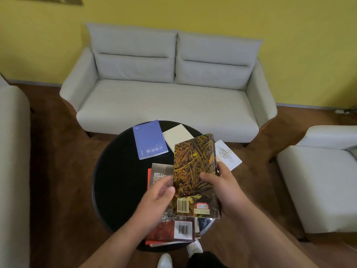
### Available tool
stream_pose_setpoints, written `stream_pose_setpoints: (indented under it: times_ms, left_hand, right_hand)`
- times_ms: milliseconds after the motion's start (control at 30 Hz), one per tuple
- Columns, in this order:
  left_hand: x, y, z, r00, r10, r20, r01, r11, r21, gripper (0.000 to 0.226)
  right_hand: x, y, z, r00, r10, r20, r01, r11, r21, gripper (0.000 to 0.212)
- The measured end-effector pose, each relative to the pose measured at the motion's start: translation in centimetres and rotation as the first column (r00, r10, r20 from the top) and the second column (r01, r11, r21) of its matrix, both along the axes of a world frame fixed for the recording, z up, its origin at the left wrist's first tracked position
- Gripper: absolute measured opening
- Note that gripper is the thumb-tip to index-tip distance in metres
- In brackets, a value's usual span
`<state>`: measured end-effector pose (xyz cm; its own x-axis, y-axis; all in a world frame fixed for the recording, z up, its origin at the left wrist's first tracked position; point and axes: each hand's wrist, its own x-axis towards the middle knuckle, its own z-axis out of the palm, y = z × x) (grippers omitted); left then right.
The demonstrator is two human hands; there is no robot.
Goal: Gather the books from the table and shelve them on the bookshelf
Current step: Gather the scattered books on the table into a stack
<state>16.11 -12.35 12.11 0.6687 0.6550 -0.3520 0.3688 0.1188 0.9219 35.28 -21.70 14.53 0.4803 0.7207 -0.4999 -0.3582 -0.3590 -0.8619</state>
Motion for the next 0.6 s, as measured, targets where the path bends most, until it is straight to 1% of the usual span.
stream_pose_setpoints:
  times_ms: [33,67,133,167,233,267,300,333,367,400,467,500,533,567,600]
  left_hand:
    - [0.6,-0.3,0.7,0.996,-0.058,0.062,0.065,0.99,-0.127,0.025]
    - [1.2,-0.5,1.2,0.991,-0.052,0.12,0.077,0.973,-0.215,0.033]
    - [2.0,-0.8,1.5,0.974,0.054,0.219,0.042,0.911,-0.41,0.069]
    - [2.0,-0.8,1.5,0.957,0.103,0.271,0.053,0.857,-0.513,0.078]
    - [1.5,-0.4,1.9,0.924,0.215,0.316,0.064,0.728,-0.682,0.082]
    - [1.0,0.0,1.9,0.906,0.267,0.327,0.083,0.648,-0.757,0.083]
    - [0.3,0.4,1.7,0.887,0.308,0.343,0.116,0.572,-0.812,0.083]
    - [-0.2,0.8,1.5,0.87,0.341,0.355,0.139,0.521,-0.842,0.084]
    - [-0.7,1.2,1.3,0.862,0.358,0.358,0.144,0.504,-0.851,0.084]
    - [-1.1,1.4,1.0,0.862,0.365,0.352,0.139,0.497,-0.856,0.083]
    - [-1.8,1.8,0.1,0.874,0.396,0.282,0.055,0.496,-0.867,0.081]
    - [-2.0,1.8,-0.2,0.877,0.405,0.256,0.023,0.499,-0.866,0.08]
    - [-2.1,1.7,-0.4,0.883,0.404,0.24,0.01,0.495,-0.869,0.079]
    - [-2.1,1.6,-0.4,0.894,0.391,0.221,-0.004,0.499,-0.867,0.078]
    - [-2.1,1.5,-0.4,0.906,0.37,0.205,-0.014,0.51,-0.86,0.076]
  right_hand:
    - [-0.8,-0.2,1.0,0.998,0.045,0.053,-0.045,0.999,0.014,0.038]
    - [-1.8,-0.4,1.9,0.989,0.089,0.115,-0.093,0.995,0.031,0.038]
    - [-4.1,-0.5,3.3,0.94,0.18,0.29,-0.198,0.979,0.036,0.03]
    - [-5.1,-0.6,3.5,0.899,0.226,0.374,-0.253,0.967,0.025,0.027]
    - [-6.6,-0.7,3.4,0.795,0.321,0.515,-0.36,0.933,-0.026,0.03]
    - [-6.9,-0.8,3.3,0.751,0.36,0.553,-0.4,0.915,-0.052,0.031]
    - [-7.0,-0.8,3.4,0.741,0.389,0.548,-0.426,0.902,-0.065,0.03]
    - [-6.8,-0.9,3.4,0.744,0.411,0.526,-0.442,0.894,-0.072,0.027]
    - [-6.5,-1.0,3.2,0.737,0.414,0.535,-0.439,0.894,-0.086,0.024]
    - [-6.2,-1.1,2.9,0.71,0.375,0.596,-0.394,0.913,-0.105,0.023]
    - [-5.4,-1.2,1.7,0.621,0.241,0.746,-0.215,0.967,-0.133,0.028]
    - [-5.1,-1.1,1.3,0.63,0.205,0.749,-0.138,0.979,-0.152,0.029]
    - [-4.9,-1.0,1.0,0.733,0.2,0.65,-0.118,0.979,-0.169,0.023]
    - [-4.7,-0.8,0.7,0.859,0.198,0.472,-0.134,0.977,-0.167,0.014]
    - [-4.6,-0.7,0.2,0.932,0.204,0.298,-0.16,0.973,-0.166,0.01]
